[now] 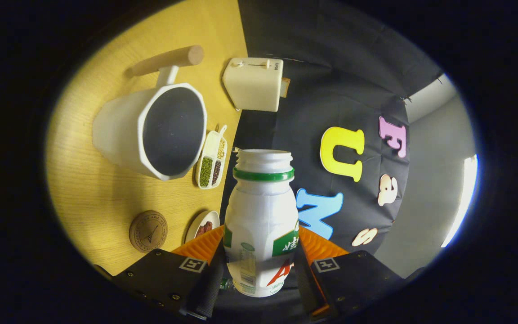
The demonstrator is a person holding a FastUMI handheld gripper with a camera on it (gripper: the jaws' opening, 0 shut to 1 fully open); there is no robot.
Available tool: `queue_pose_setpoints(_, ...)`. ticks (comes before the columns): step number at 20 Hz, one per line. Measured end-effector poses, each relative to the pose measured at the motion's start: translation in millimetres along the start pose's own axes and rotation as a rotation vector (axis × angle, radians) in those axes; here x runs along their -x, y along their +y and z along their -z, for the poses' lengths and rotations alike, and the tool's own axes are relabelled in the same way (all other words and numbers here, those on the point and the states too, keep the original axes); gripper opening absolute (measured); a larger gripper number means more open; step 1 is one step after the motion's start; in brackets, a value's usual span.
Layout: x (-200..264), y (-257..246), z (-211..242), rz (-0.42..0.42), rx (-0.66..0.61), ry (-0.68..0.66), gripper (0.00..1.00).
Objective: Take the bottle from table, then pour the juice into the cup, finally place the bottle on the coaster
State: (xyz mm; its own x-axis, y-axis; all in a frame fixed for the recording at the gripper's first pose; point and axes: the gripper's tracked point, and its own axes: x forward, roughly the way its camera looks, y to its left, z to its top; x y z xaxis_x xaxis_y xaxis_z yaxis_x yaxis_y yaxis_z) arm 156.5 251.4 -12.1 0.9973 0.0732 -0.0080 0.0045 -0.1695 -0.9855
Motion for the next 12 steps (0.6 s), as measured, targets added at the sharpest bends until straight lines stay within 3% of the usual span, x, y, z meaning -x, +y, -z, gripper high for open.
queue_pose_setpoints(12,8,-4,39,0.053,-0.625,0.007,0.71)
